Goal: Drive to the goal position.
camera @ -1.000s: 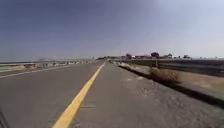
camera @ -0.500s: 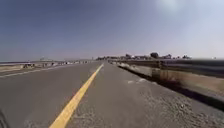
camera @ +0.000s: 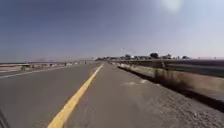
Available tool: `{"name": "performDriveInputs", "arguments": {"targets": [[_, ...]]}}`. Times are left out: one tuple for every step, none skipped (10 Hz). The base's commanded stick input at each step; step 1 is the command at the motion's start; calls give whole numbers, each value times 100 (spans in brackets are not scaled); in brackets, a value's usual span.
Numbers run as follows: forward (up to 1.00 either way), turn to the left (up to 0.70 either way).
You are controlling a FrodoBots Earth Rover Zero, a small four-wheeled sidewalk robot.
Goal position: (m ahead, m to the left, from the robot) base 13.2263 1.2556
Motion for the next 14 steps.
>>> {"name": "performDriveInputs", "arguments": {"targets": [[50,0],[50,0],[50,0],[50,0],[50,0],[50,3],[50,28],[50,50],[50,50],[50,0],[50,0],[50,0],[50,0],[50,0]]}}
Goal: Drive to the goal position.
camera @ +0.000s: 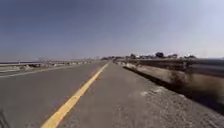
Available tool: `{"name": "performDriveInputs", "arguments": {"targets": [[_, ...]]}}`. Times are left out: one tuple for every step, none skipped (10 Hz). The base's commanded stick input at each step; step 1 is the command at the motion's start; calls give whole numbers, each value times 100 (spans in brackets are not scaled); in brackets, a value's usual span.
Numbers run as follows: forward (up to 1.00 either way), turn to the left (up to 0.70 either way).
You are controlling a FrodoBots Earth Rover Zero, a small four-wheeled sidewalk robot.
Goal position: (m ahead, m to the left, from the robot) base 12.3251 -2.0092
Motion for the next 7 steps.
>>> {"name": "performDriveInputs", "arguments": {"targets": [[50,0],[50,0],[50,0],[50,0],[50,0],[50,0],[50,0]]}}
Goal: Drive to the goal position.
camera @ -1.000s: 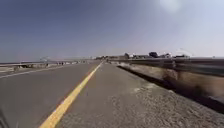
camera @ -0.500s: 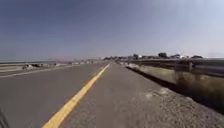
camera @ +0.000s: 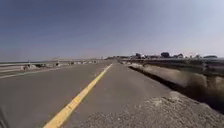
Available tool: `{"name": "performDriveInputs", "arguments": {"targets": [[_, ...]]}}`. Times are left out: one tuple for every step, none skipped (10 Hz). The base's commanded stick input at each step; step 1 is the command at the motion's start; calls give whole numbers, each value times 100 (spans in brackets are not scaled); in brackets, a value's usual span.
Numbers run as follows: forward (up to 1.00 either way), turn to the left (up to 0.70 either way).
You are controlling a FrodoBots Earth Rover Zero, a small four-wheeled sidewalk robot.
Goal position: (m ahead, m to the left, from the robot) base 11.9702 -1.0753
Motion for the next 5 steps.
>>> {"name": "performDriveInputs", "arguments": {"targets": [[50,0],[50,0],[50,0],[50,0],[50,0]]}}
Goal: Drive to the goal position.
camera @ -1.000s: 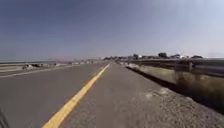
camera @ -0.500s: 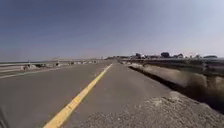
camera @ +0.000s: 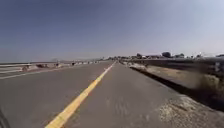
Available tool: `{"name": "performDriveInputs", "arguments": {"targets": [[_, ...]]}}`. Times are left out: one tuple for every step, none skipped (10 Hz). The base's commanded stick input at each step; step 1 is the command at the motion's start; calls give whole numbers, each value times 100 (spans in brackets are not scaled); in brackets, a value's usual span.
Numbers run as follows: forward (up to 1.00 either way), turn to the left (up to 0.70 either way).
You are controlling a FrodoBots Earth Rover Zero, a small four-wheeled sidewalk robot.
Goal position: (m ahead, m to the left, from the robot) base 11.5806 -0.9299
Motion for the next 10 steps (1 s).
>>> {"name": "performDriveInputs", "arguments": {"targets": [[50,0],[50,0],[50,0],[50,0],[50,0],[50,0],[50,0],[50,0],[50,0],[50,0]]}}
